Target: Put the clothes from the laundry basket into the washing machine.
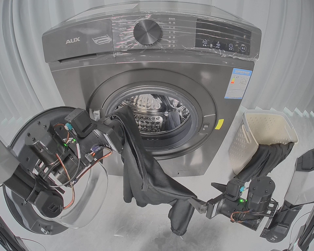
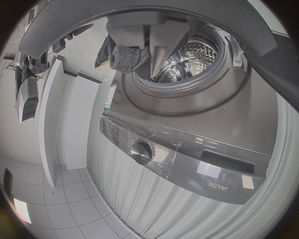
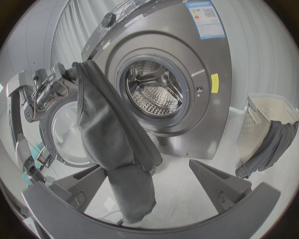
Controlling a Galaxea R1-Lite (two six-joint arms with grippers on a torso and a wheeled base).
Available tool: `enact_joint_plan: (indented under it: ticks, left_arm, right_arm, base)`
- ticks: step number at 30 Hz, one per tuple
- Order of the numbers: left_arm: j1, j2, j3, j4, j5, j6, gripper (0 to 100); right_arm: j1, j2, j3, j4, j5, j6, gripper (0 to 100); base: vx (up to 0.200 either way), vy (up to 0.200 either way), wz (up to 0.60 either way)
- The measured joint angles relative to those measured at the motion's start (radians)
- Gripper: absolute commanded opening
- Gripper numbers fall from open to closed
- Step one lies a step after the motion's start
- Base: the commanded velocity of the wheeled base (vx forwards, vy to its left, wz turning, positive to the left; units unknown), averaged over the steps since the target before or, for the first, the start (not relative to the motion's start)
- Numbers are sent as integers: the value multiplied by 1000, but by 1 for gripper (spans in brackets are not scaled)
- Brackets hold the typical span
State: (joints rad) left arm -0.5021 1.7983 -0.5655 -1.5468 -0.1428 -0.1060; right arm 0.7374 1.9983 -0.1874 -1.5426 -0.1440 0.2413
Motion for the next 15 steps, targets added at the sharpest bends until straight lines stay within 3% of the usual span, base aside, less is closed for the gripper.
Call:
enact_joint_plan:
  ticks: [15]
  left_arm:
    - [-8, 40, -29, 1, 18, 3, 0]
  right_arm:
    - [67, 98, 98, 1, 25, 4, 100]
  base:
    - [0, 0, 0]
